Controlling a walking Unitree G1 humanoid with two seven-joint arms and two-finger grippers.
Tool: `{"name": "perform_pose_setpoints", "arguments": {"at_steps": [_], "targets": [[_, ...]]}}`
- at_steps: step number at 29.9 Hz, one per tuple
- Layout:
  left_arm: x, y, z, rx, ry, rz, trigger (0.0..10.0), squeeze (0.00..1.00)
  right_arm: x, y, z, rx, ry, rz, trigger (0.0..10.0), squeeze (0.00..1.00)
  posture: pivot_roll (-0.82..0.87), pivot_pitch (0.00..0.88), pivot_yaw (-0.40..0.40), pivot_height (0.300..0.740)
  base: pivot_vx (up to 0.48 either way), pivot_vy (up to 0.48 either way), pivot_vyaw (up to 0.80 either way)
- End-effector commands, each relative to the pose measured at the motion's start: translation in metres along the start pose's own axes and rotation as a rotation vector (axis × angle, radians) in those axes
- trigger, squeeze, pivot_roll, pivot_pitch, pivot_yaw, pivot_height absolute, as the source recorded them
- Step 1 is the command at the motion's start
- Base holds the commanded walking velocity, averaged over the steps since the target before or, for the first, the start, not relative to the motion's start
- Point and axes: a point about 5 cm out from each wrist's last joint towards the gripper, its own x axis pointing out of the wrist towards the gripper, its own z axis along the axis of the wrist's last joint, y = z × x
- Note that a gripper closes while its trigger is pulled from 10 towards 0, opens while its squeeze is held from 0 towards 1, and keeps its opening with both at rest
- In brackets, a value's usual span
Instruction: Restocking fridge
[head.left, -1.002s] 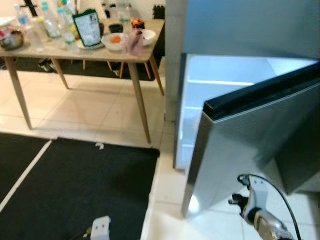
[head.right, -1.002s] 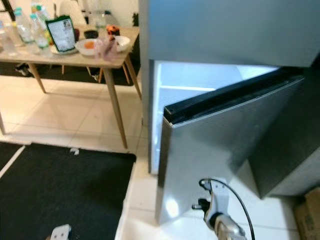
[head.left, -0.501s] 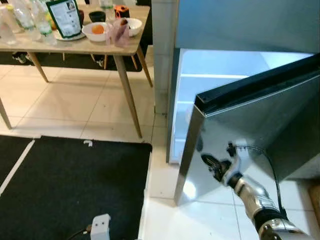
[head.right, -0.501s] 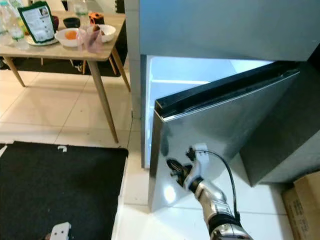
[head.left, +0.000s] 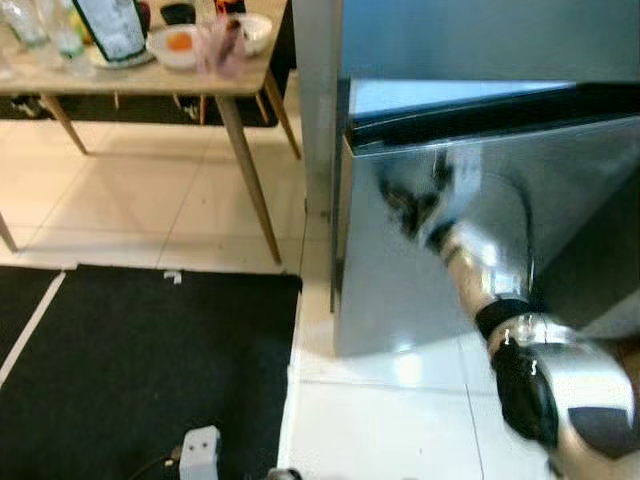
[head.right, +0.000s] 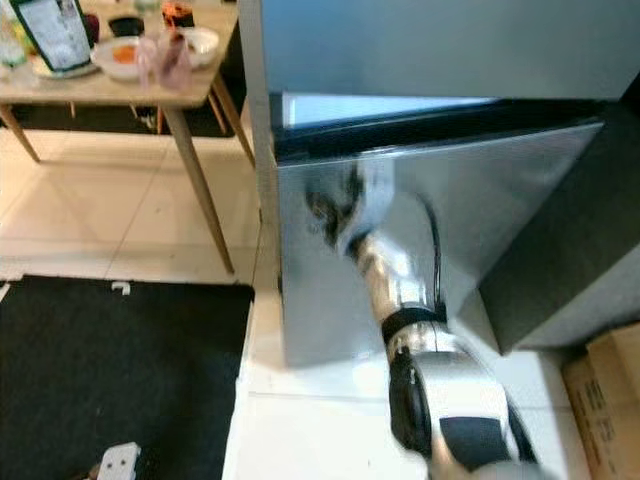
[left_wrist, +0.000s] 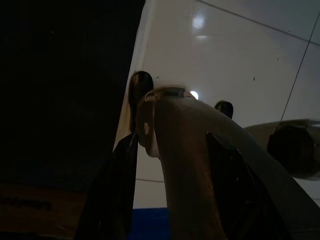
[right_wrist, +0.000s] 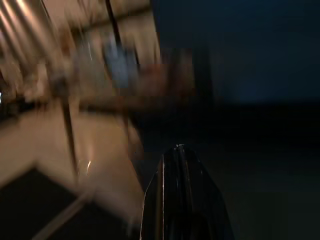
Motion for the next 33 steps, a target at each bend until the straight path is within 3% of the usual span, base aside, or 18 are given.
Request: {"name": "perform_pose_setpoints", "arguments": {"at_steps": [1,3,6,9,12,14,15,16,17,19,22,25,26,29,32,33], "targets": [[-0.005,0.004,-0.019,-0.021,0.060,0.017,10.0,0.00,-0.011,0.000,-0.024,0.017,0.082,-0.010,10.0,0.00,0.00,0.197,-0.031,0.740,0.000,0.000,0.00],[-0.005,0.004,-0.019,-0.026,0.056,0.017,10.0,0.00,-0.013,0.002,-0.028,-0.015,0.107,0.009,10.0,0.00,0.00,0.197,-0.031,0.740,0.000,0.000,0.00],[-0.006,0.003,-0.023,-0.029,0.063,0.015,10.0,0.00,-0.035,0.002,-0.059,-0.041,0.217,0.029,10.0,0.00,-0.01,0.200,-0.029,0.740,0.000,0.000,0.00],[-0.006,0.003,-0.024,-0.027,0.068,0.014,10.0,0.00,-0.046,0.002,-0.072,-0.041,0.266,0.040,10.0,0.00,-0.02,0.198,-0.027,0.740,0.000,0.000,0.00],[-0.007,0.003,-0.025,-0.023,0.074,0.014,10.0,0.00,-0.097,0.004,-0.122,-0.012,0.469,0.111,10.0,0.00,-0.03,0.192,-0.027,0.740,0.000,0.000,0.00],[-0.007,0.003,-0.025,-0.023,0.074,0.014,10.0,0.00,-0.097,0.004,-0.122,-0.012,0.469,0.111,10.0,0.00,-0.03,0.192,-0.027,0.740,0.000,0.000,0.00],[-0.005,0.002,-0.021,-0.019,0.069,0.014,10.0,0.00,-0.139,0.005,-0.152,-0.030,0.629,0.106,10.0,0.00,-0.04,0.181,-0.028,0.740,0.000,0.000,0.00],[-0.005,0.002,-0.020,-0.018,0.067,0.014,10.0,0.00,-0.154,0.006,-0.162,-0.037,0.686,0.091,10.0,0.00,-0.04,0.181,-0.028,0.740,0.000,0.000,0.00],[-0.005,0.002,-0.020,-0.018,0.067,0.014,10.0,0.00,-0.154,0.006,-0.162,-0.037,0.686,0.091,10.0,0.00,-0.04,0.181,-0.028,0.740,0.000,0.000,0.00],[-0.002,-0.001,-0.016,-0.012,0.059,0.011,10.0,0.00,-0.197,0.004,-0.184,-0.039,0.837,-0.009,10.0,0.00,-0.04,0.170,-0.029,0.740,0.000,0.000,0.00],[0.000,-0.005,-0.011,-0.011,0.049,0.005,10.0,0.00,-0.246,0.001,-0.201,-0.026,0.993,-0.149,10.0,0.00,-0.04,0.161,-0.031,0.740,0.000,0.000,0.00],[0.002,-0.007,-0.008,-0.013,0.040,0.004,10.0,0.00,-0.308,0.002,-0.213,-0.008,1.176,-0.291,10.0,0.00,-0.04,0.149,-0.034,0.740,0.000,0.000,0.00],[0.002,-0.007,-0.008,-0.013,0.040,0.004,10.0,0.00,-0.308,0.002,-0.213,-0.008,1.176,-0.291,10.0,0.00,-0.04,0.149,-0.034,0.740,0.000,0.000,0.00],[0.003,-0.008,-0.007,-0.011,0.040,0.004,10.0,0.00,-0.361,0.008,-0.216,-0.001,1.330,-0.384,10.0,0.00,-0.04,0.144,-0.034,0.740,0.000,0.000,0.00],[0.003,-0.008,-0.007,-0.011,0.040,0.005,10.0,0.00,-0.375,0.008,-0.216,0.004,1.364,-0.421,10.0,0.00,-0.04,0.141,-0.035,0.740,0.000,0.000,0.00],[0.003,-0.008,-0.007,-0.012,0.040,0.007,10.0,0.00,-0.389,0.009,-0.214,0.021,1.392,-0.465,10.0,0.00,-0.04,0.138,-0.036,0.740,0.000,0.000,0.00]]}}
